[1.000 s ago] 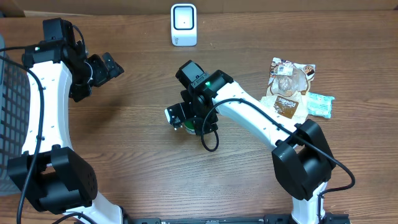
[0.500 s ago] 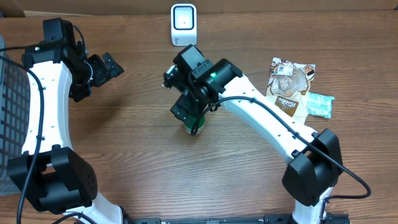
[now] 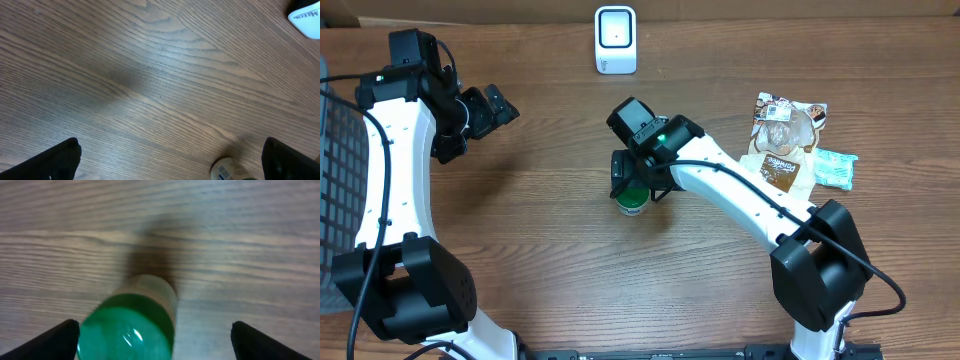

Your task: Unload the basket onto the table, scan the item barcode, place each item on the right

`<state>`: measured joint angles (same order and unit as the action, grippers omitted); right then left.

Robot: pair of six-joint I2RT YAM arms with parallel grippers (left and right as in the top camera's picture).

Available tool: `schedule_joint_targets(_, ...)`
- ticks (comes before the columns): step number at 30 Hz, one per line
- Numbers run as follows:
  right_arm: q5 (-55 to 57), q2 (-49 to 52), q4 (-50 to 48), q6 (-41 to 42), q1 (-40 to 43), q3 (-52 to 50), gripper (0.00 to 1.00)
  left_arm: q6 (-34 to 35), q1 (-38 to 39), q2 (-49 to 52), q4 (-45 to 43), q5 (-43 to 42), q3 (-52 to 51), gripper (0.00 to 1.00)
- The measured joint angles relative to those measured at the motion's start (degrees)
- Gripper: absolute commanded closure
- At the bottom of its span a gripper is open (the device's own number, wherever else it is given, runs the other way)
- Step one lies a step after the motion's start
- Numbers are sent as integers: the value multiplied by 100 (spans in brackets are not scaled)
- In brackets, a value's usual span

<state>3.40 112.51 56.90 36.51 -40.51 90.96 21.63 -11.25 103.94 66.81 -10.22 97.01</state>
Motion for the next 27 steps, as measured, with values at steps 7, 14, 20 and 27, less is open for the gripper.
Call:
schedule_joint_targets(7,-210,0,-516,-50,-2,-66,4,0,0,0,0,0,0,0)
schedule_joint_targets(14,-339,52,-361,-48,-2,-66,10,0,0,0,0,0,0,1)
schedule_joint_targets(20,-557,313,-210,-37,-4,-68,26,0,0,0,0,0,0,0)
schedule_joint_targets(27,-614,328,-28,-50,-4,-68,37,0,0,0,0,0,2,1)
